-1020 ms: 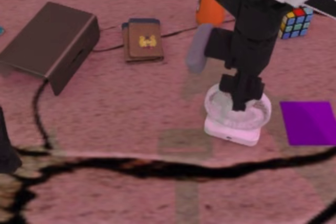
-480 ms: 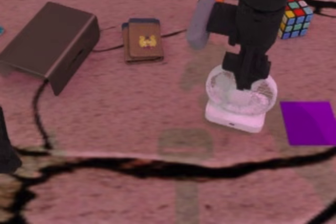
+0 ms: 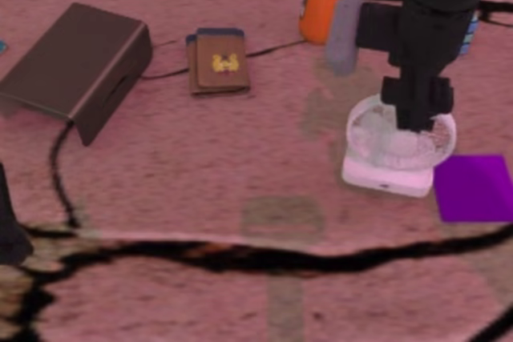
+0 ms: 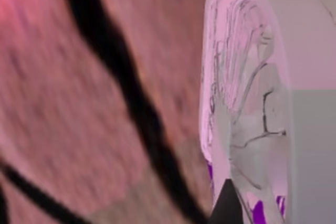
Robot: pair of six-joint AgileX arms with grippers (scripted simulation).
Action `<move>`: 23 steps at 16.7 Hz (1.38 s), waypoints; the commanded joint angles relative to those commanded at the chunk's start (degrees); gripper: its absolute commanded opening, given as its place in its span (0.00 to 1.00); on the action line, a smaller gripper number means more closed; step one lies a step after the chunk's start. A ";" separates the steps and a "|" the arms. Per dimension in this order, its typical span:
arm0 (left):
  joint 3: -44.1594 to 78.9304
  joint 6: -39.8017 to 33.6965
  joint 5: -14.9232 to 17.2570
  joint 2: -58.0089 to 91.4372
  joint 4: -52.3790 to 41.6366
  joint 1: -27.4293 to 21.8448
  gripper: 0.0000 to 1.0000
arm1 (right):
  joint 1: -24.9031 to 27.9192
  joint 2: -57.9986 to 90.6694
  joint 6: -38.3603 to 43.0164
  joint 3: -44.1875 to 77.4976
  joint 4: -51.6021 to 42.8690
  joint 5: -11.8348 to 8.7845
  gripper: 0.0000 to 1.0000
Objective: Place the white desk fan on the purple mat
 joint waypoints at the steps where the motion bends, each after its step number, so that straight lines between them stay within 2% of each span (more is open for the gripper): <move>1: 0.00 0.00 0.00 0.00 0.00 0.00 1.00 | -1.74 -1.07 -3.39 -1.53 0.54 -0.03 0.00; 7: 0.00 0.00 0.00 0.00 0.00 0.00 1.00 | -13.15 -8.09 -25.58 -11.96 4.03 -0.26 0.00; 10: 0.00 0.00 0.00 0.00 0.00 0.00 1.00 | -16.89 -10.39 -31.72 -15.68 5.13 -0.30 0.00; 16: 0.00 0.00 0.00 0.00 0.00 0.00 1.00 | -17.37 -10.61 -32.63 -16.45 5.45 -0.30 0.00; 23: 0.00 0.00 0.00 0.00 0.00 0.00 1.00 | -17.66 -10.25 -32.79 -23.51 13.05 -0.31 0.00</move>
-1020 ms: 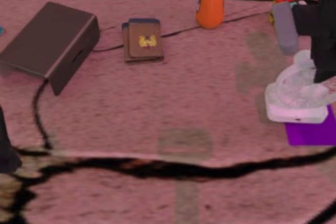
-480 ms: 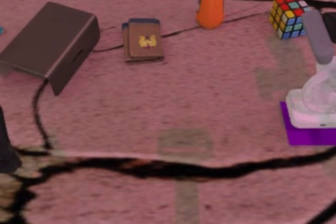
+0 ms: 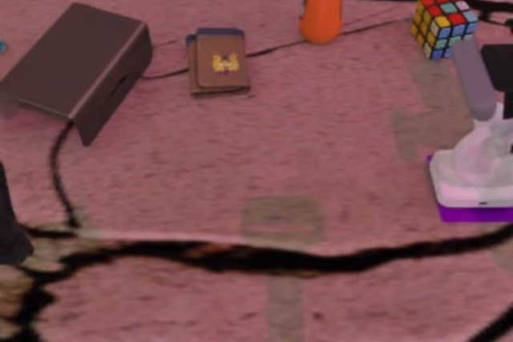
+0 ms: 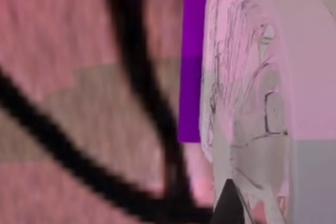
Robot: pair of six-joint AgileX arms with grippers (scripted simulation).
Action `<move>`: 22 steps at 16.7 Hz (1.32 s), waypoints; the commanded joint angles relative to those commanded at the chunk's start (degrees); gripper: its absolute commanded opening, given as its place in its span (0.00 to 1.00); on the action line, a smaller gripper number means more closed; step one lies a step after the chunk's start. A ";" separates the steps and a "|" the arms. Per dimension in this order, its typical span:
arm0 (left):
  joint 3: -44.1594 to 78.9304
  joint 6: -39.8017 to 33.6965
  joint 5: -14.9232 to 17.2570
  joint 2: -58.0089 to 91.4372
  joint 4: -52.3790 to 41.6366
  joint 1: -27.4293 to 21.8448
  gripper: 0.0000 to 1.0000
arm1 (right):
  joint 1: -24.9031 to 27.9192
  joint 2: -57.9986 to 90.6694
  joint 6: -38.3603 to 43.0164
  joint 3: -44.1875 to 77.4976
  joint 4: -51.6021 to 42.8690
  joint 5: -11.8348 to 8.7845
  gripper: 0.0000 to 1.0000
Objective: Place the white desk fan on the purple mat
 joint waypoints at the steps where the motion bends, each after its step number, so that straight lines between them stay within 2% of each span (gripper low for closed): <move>1: 0.00 0.00 0.00 0.00 0.00 0.00 1.00 | 0.00 0.00 0.00 -0.04 0.04 0.00 0.00; 3: 0.00 0.00 0.00 0.00 0.00 0.00 1.00 | 0.00 0.00 0.00 -0.04 0.04 0.00 0.00; 16: 0.00 0.00 0.00 0.00 0.00 0.00 1.00 | 0.00 0.00 0.00 -0.04 0.04 0.00 0.98; 22: 0.00 0.00 0.00 0.00 0.00 0.00 1.00 | 0.00 0.00 0.00 -0.04 0.04 0.00 1.00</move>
